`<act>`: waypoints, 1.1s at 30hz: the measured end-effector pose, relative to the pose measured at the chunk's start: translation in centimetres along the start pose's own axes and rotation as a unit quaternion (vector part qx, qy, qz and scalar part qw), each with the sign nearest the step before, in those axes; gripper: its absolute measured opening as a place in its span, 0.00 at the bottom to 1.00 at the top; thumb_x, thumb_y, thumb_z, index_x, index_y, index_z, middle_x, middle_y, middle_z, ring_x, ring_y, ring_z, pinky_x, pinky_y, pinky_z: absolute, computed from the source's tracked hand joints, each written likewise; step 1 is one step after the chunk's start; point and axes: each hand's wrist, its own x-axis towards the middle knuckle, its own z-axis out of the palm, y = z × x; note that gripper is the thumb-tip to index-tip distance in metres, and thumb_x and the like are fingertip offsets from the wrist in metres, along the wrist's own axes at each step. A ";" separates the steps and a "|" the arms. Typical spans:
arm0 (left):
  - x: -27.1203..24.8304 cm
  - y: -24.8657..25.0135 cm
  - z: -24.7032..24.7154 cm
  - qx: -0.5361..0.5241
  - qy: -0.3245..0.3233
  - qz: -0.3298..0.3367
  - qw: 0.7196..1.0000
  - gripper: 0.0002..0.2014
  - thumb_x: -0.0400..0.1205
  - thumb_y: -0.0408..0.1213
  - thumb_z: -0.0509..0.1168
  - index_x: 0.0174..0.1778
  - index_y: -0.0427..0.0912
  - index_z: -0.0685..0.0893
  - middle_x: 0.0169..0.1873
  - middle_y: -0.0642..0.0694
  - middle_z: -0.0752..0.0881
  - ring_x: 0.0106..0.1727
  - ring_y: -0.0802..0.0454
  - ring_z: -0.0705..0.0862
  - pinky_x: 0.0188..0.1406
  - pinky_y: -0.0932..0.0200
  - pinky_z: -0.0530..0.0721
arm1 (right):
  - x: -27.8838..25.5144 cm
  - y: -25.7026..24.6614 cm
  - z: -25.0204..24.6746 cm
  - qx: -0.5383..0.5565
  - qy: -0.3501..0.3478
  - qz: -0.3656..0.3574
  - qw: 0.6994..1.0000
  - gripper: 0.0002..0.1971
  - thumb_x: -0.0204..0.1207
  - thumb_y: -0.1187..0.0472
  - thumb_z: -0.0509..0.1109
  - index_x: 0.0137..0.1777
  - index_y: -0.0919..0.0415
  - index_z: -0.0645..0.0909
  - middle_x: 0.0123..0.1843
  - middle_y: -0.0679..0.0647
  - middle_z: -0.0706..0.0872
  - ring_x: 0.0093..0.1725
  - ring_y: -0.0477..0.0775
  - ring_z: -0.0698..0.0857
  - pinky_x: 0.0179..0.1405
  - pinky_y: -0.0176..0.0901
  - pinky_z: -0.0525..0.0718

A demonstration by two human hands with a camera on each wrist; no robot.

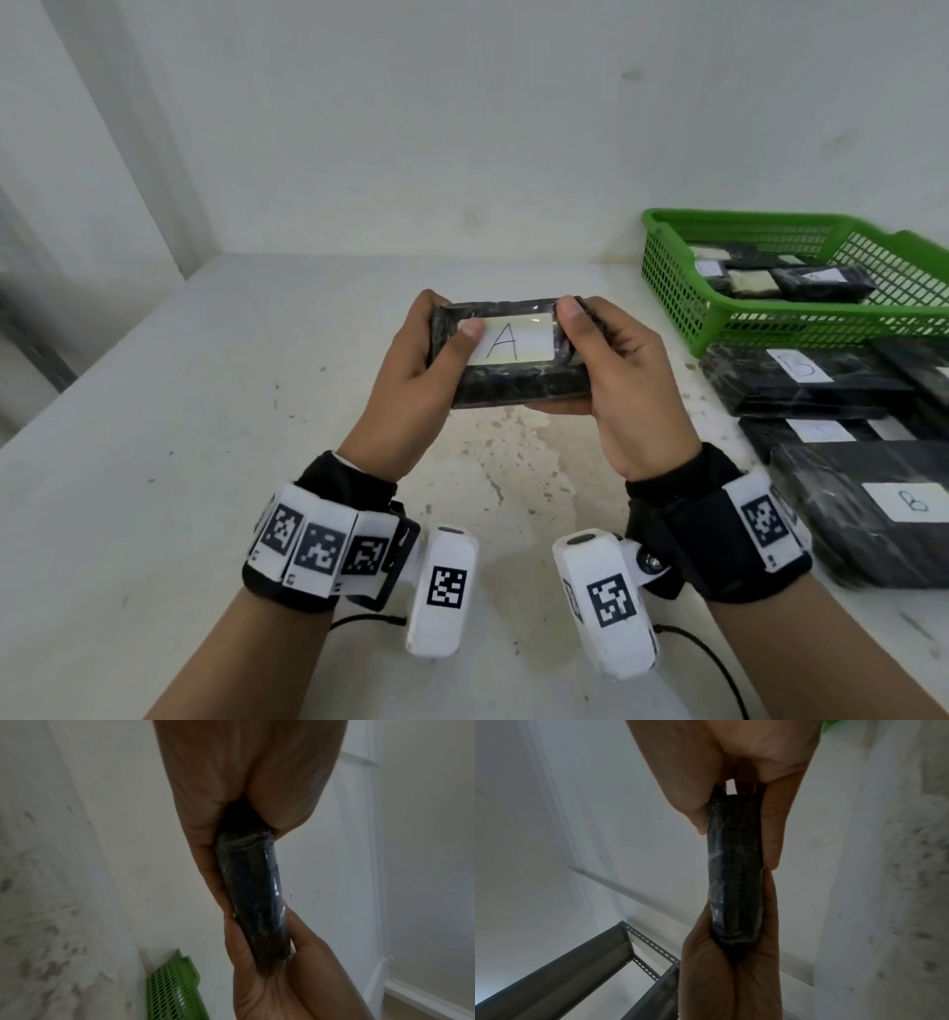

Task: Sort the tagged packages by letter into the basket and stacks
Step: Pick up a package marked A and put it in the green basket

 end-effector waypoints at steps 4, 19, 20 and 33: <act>1.3 1.9 -0.5 -0.036 0.024 0.025 0.999 0.15 0.82 0.47 0.63 0.53 0.37 0.75 0.58 0.26 0.81 0.54 0.38 0.85 0.60 0.27 0.81 | 1.3 -2.4 1.1 -0.014 -0.022 -0.021 0.999 0.13 0.82 0.53 0.68 0.50 0.64 0.82 0.38 0.54 0.81 0.39 0.52 0.89 0.38 0.50 0.91; 5.2 8.8 -3.5 -0.026 0.022 0.193 0.981 0.18 0.78 0.41 0.69 0.62 0.40 0.81 0.54 0.39 0.89 0.57 0.40 0.89 0.50 0.47 0.89 | 4.6 -9.1 4.5 0.060 -0.042 -0.114 0.991 0.08 0.78 0.59 0.71 0.54 0.60 0.85 0.47 0.56 0.91 0.48 0.57 0.92 0.40 0.50 0.91; 5.3 8.9 -3.6 -0.021 0.001 0.192 0.981 0.18 0.77 0.41 0.70 0.63 0.42 0.81 0.54 0.41 0.89 0.56 0.42 0.89 0.49 0.50 0.89 | 4.5 -8.9 4.6 0.064 -0.034 -0.123 0.990 0.09 0.77 0.58 0.72 0.53 0.60 0.85 0.44 0.55 0.90 0.46 0.56 0.92 0.39 0.49 0.90; 4.5 9.7 -4.2 -0.017 -0.007 0.182 0.983 0.19 0.78 0.39 0.70 0.65 0.51 0.78 0.54 0.47 0.90 0.53 0.46 0.91 0.47 0.51 0.91 | 4.5 -9.2 3.9 0.094 -0.129 -0.100 0.982 0.13 0.75 0.69 0.71 0.59 0.60 0.82 0.52 0.60 0.88 0.47 0.56 0.91 0.43 0.48 0.91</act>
